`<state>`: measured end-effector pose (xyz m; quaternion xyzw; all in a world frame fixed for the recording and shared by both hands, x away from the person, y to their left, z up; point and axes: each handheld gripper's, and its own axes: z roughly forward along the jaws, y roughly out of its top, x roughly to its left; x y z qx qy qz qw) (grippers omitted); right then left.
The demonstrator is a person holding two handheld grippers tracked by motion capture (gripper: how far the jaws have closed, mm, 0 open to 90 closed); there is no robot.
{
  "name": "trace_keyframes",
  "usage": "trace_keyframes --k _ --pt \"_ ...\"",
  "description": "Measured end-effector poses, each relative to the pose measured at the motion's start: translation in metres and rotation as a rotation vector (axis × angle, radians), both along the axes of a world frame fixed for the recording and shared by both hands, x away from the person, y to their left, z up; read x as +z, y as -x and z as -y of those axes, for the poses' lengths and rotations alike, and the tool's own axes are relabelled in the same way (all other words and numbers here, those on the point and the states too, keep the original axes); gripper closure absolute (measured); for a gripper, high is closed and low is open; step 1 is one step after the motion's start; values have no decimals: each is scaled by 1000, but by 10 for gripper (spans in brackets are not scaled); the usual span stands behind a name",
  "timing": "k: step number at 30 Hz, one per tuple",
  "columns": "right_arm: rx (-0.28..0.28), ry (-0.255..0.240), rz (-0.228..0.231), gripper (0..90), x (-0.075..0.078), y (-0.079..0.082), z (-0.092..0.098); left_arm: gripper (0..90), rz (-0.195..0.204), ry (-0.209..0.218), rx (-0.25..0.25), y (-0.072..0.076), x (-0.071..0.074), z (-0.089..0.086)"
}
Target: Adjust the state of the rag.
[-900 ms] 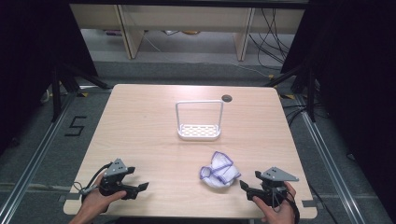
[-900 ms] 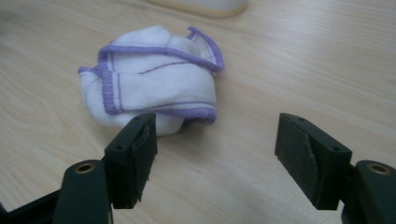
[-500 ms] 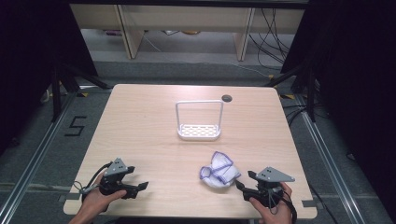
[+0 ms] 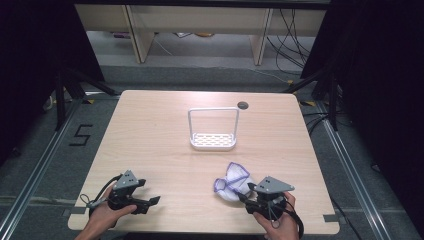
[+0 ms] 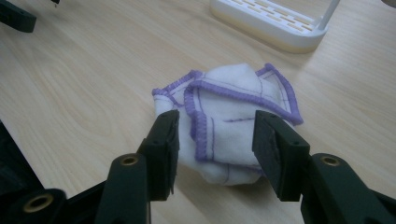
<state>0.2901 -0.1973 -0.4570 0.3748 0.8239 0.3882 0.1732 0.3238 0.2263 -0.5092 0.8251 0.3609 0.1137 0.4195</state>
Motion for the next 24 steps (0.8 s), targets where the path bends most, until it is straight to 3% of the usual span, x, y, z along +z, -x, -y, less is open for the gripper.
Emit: trace_keyframes --k 3,4,6,7,8,9,11,13,16,18,20,21,22,24 --pt "8 34 17 544 -1 -4 -7 147 -10 16 10 1 -1 2" --pt "1 38 3 555 -1 -4 -10 147 -9 15 11 1 -1 2" --pt "18 57 21 564 -2 -7 -13 147 -14 -1 0 0 0 0" --pt "22 66 21 569 -3 -9 -15 147 -13 19 13 0 -1 2" --pt "27 77 26 572 -4 -10 -17 147 -14 -3 -3 0 0 0" --pt "20 81 0 578 -4 -10 -20 147 -8 15 12 0 -1 2" --pt "37 112 18 604 -8 -14 -24 147 -9 16 13 0 -1 2" --pt "44 142 11 666 -10 -17 -26 147 -8 -6 -3 0 -1 1" --pt "49 177 28 811 -10 -20 -26 147 -8 7 1 0 -1 2" --pt "58 173 47 879 -8 -21 -24 147 -8 19 10 0 -2 3" --pt "61 163 64 887 -3 -22 -21 147 -6 -6 -4 0 -1 2" --pt "61 154 72 889 2 -21 -20 147 -7 -5 -8 0 -1 2" --pt "56 149 91 889 7 -21 -18 147 -8 24 12 0 -2 4" --pt "41 124 109 890 17 -23 -13 148 -2 16 7 0 0 3"
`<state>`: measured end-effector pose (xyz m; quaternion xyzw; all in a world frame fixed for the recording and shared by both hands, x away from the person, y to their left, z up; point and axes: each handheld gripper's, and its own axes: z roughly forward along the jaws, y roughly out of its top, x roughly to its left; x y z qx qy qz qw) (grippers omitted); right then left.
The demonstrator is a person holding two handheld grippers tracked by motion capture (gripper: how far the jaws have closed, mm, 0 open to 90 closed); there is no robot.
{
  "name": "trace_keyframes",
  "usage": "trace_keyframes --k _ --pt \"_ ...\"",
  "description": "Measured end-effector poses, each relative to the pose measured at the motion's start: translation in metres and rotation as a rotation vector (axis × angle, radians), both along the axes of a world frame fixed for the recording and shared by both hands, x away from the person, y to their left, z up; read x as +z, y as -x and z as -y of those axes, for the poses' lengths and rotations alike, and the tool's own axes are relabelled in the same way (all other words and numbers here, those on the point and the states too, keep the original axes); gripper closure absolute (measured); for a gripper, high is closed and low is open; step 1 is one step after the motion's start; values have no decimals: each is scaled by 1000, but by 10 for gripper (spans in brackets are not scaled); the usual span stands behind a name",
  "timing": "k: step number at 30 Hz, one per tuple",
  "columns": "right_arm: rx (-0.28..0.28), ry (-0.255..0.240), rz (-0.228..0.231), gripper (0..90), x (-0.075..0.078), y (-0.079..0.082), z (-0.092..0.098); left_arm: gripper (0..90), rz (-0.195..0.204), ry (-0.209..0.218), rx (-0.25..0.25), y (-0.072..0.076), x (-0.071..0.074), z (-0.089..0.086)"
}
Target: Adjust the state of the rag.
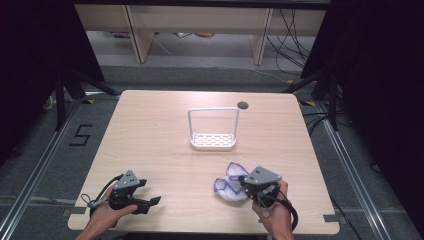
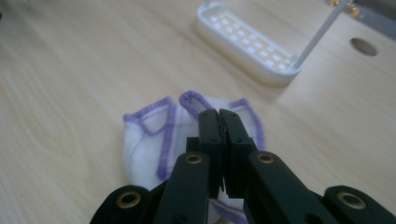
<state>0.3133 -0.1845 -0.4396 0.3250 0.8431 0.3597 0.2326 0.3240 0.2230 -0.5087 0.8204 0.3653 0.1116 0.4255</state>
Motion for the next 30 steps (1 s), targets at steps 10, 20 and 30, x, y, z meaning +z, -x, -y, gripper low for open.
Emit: trace_keyframes --k 10,20,30 --pt "-90 -131 -37 890 14 -29 30 228 56 93 -110 -5 20 49" --pt "-134 -172 -56 890 12 -47 47 281 95 93 -293 -26 34 145" --pt "-126 -188 -56 889 11 -50 48 381 45 68 -330 -55 23 188"
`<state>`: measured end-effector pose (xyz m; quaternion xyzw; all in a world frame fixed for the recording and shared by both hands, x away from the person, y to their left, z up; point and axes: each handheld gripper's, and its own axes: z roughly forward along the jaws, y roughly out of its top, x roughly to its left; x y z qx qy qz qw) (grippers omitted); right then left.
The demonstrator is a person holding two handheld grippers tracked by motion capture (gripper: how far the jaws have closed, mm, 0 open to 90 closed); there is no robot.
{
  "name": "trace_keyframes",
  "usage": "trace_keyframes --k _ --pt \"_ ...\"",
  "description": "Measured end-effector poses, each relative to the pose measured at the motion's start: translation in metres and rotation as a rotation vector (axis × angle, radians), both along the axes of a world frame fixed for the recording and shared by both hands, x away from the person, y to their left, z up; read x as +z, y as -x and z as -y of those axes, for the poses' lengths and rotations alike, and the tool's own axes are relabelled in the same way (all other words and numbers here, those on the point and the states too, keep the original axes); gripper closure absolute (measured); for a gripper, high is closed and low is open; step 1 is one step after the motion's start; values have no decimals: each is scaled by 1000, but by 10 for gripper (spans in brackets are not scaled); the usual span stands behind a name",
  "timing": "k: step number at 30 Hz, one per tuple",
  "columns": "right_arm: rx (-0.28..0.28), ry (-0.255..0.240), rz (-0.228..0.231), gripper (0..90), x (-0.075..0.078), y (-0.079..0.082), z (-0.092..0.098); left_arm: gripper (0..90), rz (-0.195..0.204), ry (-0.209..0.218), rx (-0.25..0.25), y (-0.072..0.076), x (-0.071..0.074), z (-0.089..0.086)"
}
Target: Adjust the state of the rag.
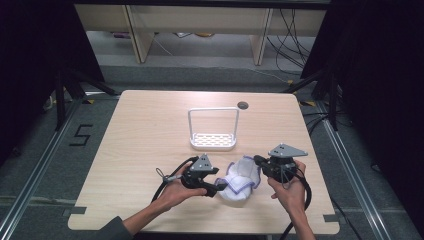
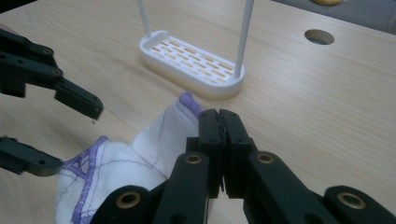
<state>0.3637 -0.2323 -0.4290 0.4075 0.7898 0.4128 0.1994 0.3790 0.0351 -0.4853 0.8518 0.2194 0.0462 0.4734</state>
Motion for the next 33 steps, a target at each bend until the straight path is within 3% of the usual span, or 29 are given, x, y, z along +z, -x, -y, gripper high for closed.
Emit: trace_keyframes --k 3,5,10,11,14,18,19,20,21,22,24,26,27,28,29,33 --pt "12 -5 8 889 -1 -2 1 435 -5 -9 -3 -5 -4 7" --pt "16 -6 11 889 -1 -2 1 495 -25 8 -20 -8 -6 10" --pt "8 7 19 890 0 -2 1 815 -20 17 -36 -10 -9 15" --pt "-1 -10 -7 890 0 0 0 849 -7 16 -46 -10 -8 14" --pt "8 -1 16 891 3 -1 4 871 31 10 -51 -7 1 4" --pt "-8 -30 11 891 8 2 7 874 49 30 -57 -2 14 -9" --pt "-12 -27 39 892 13 3 12 875 62 44 -62 4 25 -24" --pt "-23 -37 19 892 16 6 12 875 68 55 -59 6 29 -31" --pt "-5 -31 45 893 18 6 16 874 69 66 -55 9 34 -38" --pt "-23 -50 44 893 20 9 16 875 78 76 -52 11 39 -46" --pt "-18 -41 55 892 26 12 21 875 87 97 -53 16 46 -61" --pt "-17 -60 74 893 30 16 23 875 106 92 -30 21 52 -77" --pt "-9 -59 84 893 32 18 24 875 109 100 -19 23 54 -84" --pt "-19 -68 62 893 34 22 24 875 112 107 -9 24 56 -92" --pt "2 -61 97 893 34 21 25 875 110 114 1 26 57 -99" --pt "13 -60 43 893 30 34 20 874 88 103 22 36 45 -122"
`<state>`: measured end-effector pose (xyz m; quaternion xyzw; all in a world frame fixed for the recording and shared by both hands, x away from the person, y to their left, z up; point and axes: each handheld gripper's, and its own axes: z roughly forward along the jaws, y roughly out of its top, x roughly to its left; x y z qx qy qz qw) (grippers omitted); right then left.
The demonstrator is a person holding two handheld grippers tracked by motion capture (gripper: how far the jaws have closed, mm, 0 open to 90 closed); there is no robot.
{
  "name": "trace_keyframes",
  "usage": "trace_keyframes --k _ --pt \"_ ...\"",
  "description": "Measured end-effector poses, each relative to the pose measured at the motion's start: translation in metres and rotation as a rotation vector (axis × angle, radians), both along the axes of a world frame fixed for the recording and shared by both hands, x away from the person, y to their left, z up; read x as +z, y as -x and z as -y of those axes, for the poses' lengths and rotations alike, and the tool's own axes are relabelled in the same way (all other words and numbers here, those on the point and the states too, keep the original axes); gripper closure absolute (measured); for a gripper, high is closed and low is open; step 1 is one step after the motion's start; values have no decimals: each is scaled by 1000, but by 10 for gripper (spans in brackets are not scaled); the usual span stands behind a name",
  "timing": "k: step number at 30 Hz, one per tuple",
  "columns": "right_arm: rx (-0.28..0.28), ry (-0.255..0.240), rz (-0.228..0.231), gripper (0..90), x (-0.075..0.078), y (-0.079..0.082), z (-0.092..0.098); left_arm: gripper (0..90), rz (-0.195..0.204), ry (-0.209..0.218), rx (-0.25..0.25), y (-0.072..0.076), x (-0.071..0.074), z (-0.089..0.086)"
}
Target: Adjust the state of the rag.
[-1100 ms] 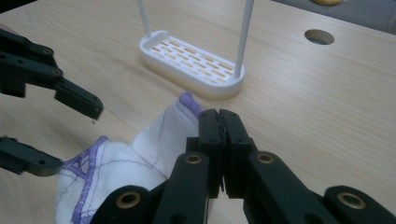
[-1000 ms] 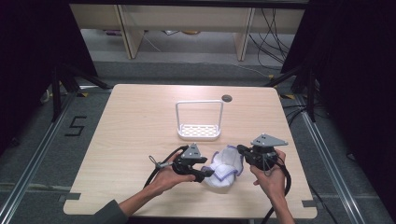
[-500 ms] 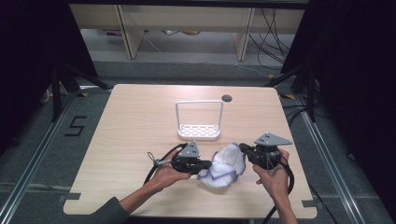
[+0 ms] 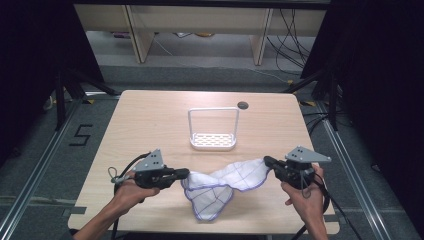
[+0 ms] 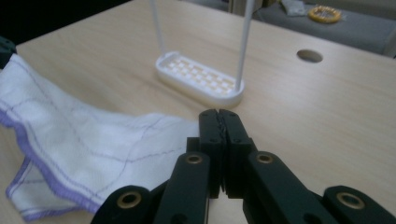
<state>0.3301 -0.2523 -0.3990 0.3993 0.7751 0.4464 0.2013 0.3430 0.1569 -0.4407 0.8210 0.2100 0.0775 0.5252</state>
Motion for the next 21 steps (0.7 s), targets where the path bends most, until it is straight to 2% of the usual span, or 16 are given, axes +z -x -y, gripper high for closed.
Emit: trace_keyframes --k 3,6,7,8,9,10,11,12,13,14,15,16,18,19,21 --pt "32 39 -44 893 -20 8 -6 874 -54 -32 17 7 -25 -10" --pt "56 55 -114 893 -44 16 -11 874 -97 -71 22 9 -49 -13" --pt "54 79 -133 893 -50 18 -13 873 -113 -68 24 10 -55 -11" --pt "64 111 -155 893 -58 20 -15 873 -123 -91 19 10 -57 -11" --pt "69 134 -158 893 -63 21 -16 873 -111 -90 9 10 -59 -10" --pt "71 144 -185 893 -68 23 -18 873 -128 -92 23 11 -59 -9" --pt "74 147 -193 892 -72 23 -20 873 -103 -105 12 9 -59 -10" --pt "76 152 -210 892 -75 24 -22 873 -97 -117 19 8 -58 -11" --pt "91 152 -202 892 -78 23 -23 873 -94 -115 33 6 -58 -12" --pt "83 144 -217 891 -78 25 -26 872 -99 -104 40 5 -58 -14" --pt "101 155 -195 887 -79 23 -26 872 -92 -107 58 1 -58 -17" --pt "86 130 -221 885 -77 25 -29 873 -93 -95 72 -1 -59 -20" --pt "114 141 -181 885 -75 22 -31 873 -96 -101 92 -5 -60 -25" --pt "112 127 -189 885 -74 22 -34 873 -93 -97 108 -7 -62 -26" --pt "139 113 -178 887 -72 19 -41 873 -94 -101 126 -11 -63 -31"
